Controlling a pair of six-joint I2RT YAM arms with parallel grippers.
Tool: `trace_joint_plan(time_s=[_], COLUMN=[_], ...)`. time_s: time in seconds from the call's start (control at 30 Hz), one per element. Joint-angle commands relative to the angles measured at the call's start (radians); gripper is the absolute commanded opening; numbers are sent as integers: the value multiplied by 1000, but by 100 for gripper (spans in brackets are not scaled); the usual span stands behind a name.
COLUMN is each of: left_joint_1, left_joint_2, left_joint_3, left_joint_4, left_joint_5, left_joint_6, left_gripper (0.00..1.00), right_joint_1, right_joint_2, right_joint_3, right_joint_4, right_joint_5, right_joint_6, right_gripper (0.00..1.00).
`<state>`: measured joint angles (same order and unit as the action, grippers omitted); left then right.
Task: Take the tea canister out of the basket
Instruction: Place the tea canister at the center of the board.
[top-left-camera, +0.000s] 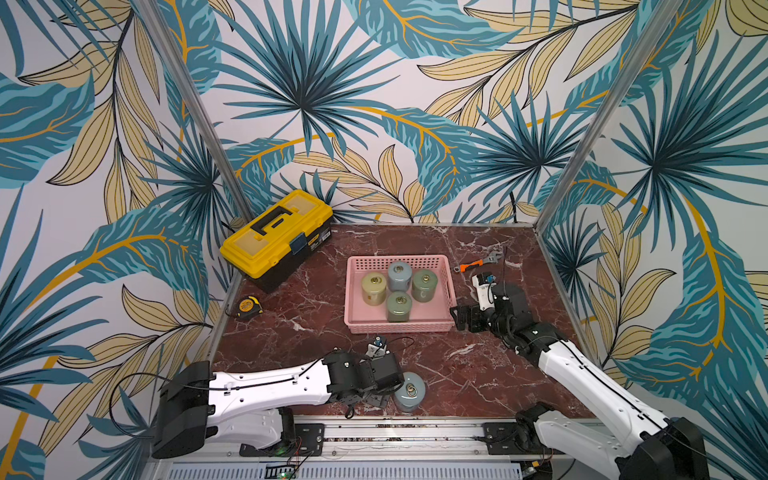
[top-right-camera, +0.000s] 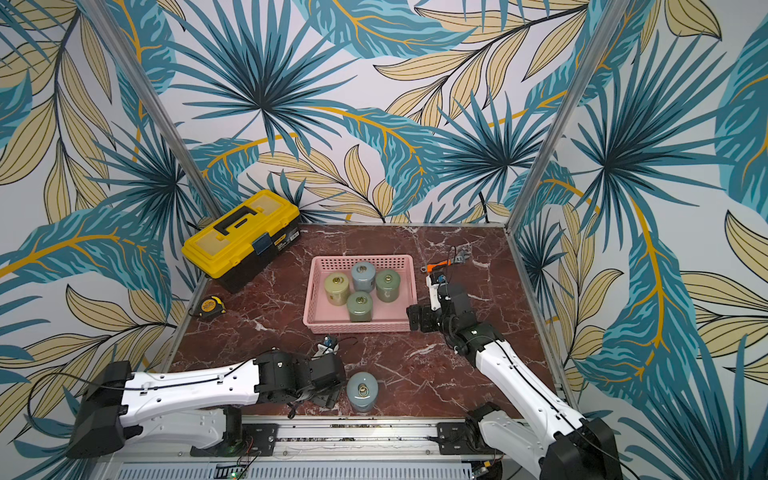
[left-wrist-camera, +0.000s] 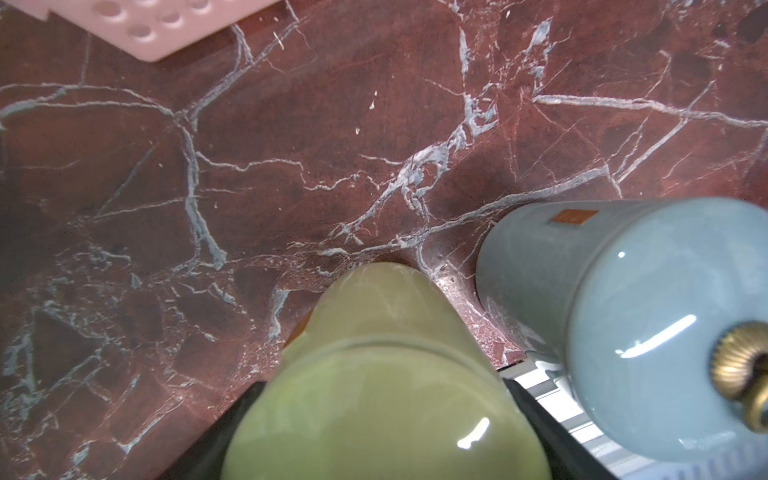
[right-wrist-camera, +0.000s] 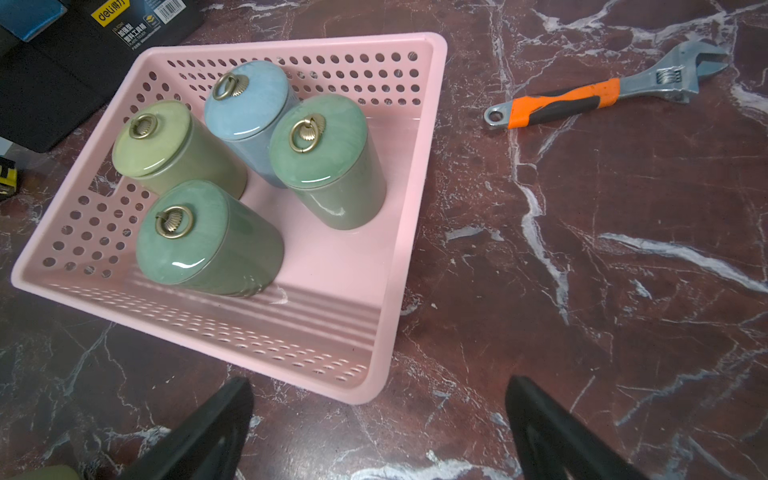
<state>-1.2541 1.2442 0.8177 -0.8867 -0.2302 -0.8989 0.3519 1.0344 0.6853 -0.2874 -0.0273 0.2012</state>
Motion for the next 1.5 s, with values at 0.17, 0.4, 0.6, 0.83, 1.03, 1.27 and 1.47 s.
trace_joint_plan(time_s=[0.17, 0.4, 0.6, 0.83, 1.03, 1.27, 1.47], left_joint_1=[-16, -18, -22, -25, -24, -25, -25], left_joint_2=[10, 21, 30, 32, 23, 11, -16], left_joint_3=[-33, -56, -63, -62, -42, 6, 48], left_joint_4=[47, 61, 73, 64, 40, -13, -36], left_joint_5=[-50, -53, -43, -43, -54, -70, -84], left_joint_6=[-46, -60, -67, -81, -82, -75, -59], left_gripper=[44, 44, 54, 86, 100, 100, 100], right_joint_1=[-4, -4, -4, -4, -4, -4, -4], right_joint_2=[1, 0, 1, 1, 0, 0, 10], right_joint_3=[-12, -12, -12, -12, -12, -10, -7], right_joint_4=[14, 13, 13, 13, 13, 12, 13], right_joint_5=[3, 2, 3, 1, -2, -2, -6], right_joint_6=[-5, -6, -5, -6, -6, -8, -11], right_gripper=[99, 99, 99, 99, 99, 99, 99])
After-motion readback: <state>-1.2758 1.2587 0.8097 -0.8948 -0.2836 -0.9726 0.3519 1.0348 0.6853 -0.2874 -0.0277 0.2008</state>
